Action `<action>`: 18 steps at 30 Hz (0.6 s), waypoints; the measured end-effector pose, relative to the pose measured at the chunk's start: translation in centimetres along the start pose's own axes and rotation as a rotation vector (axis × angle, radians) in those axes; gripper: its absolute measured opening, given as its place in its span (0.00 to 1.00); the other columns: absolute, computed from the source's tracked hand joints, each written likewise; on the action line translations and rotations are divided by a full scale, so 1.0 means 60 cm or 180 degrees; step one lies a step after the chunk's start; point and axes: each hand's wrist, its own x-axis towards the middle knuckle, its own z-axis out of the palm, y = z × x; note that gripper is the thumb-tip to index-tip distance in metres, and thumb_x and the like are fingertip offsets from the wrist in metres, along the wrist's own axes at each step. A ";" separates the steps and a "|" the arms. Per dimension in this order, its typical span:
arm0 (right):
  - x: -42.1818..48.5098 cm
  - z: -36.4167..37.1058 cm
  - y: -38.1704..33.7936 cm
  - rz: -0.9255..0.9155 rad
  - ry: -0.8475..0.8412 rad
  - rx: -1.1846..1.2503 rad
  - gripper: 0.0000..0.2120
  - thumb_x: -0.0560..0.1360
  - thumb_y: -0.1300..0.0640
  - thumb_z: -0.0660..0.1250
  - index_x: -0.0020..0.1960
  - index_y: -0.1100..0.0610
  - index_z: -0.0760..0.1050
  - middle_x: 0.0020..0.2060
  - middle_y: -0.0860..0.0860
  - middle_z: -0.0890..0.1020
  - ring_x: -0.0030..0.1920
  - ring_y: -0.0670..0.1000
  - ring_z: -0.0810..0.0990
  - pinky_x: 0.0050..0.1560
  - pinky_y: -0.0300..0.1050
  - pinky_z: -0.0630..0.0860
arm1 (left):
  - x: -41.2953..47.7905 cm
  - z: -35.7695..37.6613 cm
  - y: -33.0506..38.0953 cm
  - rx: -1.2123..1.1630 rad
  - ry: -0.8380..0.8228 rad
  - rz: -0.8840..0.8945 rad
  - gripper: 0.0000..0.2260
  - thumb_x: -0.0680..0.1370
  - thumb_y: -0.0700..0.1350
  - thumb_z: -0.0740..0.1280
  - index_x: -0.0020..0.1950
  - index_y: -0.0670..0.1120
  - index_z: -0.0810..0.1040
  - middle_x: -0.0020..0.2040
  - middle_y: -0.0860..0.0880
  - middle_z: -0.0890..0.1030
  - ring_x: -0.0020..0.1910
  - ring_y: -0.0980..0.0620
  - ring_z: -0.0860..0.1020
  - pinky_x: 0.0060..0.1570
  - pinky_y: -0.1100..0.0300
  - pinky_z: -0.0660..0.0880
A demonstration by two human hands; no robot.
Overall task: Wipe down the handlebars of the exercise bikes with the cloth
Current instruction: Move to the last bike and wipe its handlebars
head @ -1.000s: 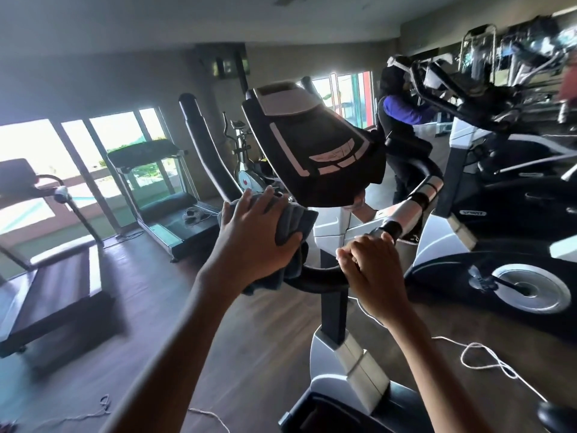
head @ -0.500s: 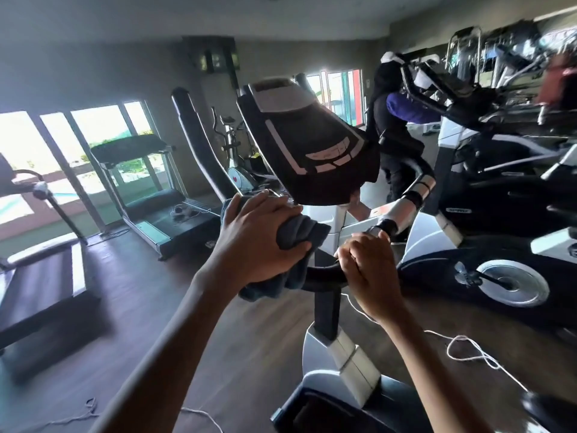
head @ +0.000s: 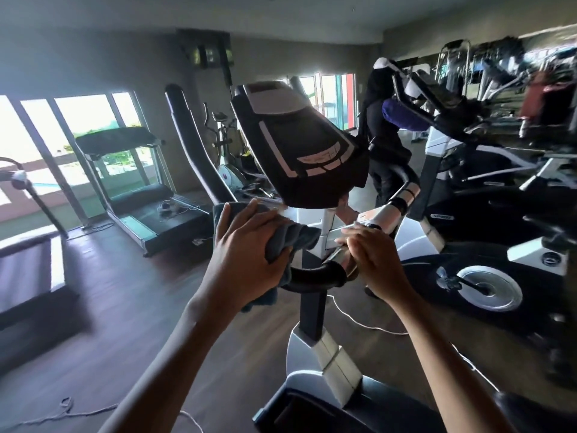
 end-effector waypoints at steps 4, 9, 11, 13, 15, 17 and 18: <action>0.013 -0.015 0.013 -0.0154 -0.0042 0.0543 0.19 0.81 0.55 0.53 0.48 0.58 0.82 0.49 0.50 0.84 0.54 0.46 0.81 0.60 0.50 0.73 | -0.020 0.025 0.033 -0.0075 0.0551 0.0132 0.17 0.74 0.52 0.66 0.60 0.47 0.82 0.60 0.51 0.82 0.66 0.44 0.76 0.66 0.36 0.69; 0.031 -0.032 0.061 0.0414 -0.0334 0.1233 0.19 0.81 0.52 0.55 0.52 0.60 0.83 0.49 0.52 0.85 0.52 0.38 0.79 0.58 0.30 0.69 | -0.077 0.131 0.117 0.0665 0.0710 0.0459 0.19 0.75 0.46 0.66 0.66 0.46 0.78 0.65 0.47 0.80 0.72 0.39 0.68 0.76 0.42 0.57; 0.030 -0.028 0.075 0.0024 -0.0286 0.1059 0.21 0.81 0.52 0.53 0.50 0.61 0.82 0.48 0.52 0.85 0.52 0.45 0.81 0.58 0.35 0.71 | -0.067 0.163 0.137 0.0824 0.0726 0.0440 0.19 0.75 0.44 0.66 0.66 0.46 0.76 0.63 0.46 0.81 0.70 0.40 0.69 0.77 0.46 0.57; 0.032 -0.029 0.084 -0.0140 -0.0290 0.1105 0.20 0.81 0.53 0.53 0.49 0.61 0.82 0.46 0.50 0.85 0.50 0.48 0.81 0.57 0.45 0.75 | -0.036 0.169 0.155 0.0923 0.0638 0.0222 0.19 0.73 0.46 0.66 0.64 0.46 0.77 0.59 0.47 0.82 0.64 0.43 0.74 0.67 0.46 0.70; 0.036 -0.032 0.092 0.0018 -0.0516 0.1337 0.19 0.81 0.52 0.54 0.50 0.58 0.82 0.47 0.48 0.85 0.51 0.47 0.82 0.57 0.51 0.75 | -0.020 0.167 0.166 0.0861 0.0487 -0.0113 0.20 0.70 0.47 0.68 0.61 0.47 0.78 0.56 0.48 0.82 0.57 0.44 0.78 0.52 0.47 0.79; 0.043 -0.038 0.103 0.0167 -0.0789 0.1621 0.19 0.80 0.49 0.54 0.51 0.55 0.83 0.48 0.48 0.85 0.52 0.48 0.82 0.58 0.55 0.76 | -0.029 0.173 0.170 0.0889 0.0519 -0.0188 0.20 0.71 0.47 0.69 0.62 0.46 0.78 0.58 0.47 0.82 0.58 0.42 0.79 0.54 0.47 0.79; 0.046 -0.040 0.107 0.0197 -0.0883 0.1704 0.19 0.80 0.47 0.55 0.51 0.53 0.83 0.49 0.48 0.85 0.53 0.48 0.82 0.59 0.56 0.75 | -0.038 0.177 0.170 0.0994 0.0594 -0.0126 0.20 0.72 0.46 0.69 0.64 0.46 0.78 0.59 0.47 0.81 0.60 0.41 0.78 0.58 0.48 0.77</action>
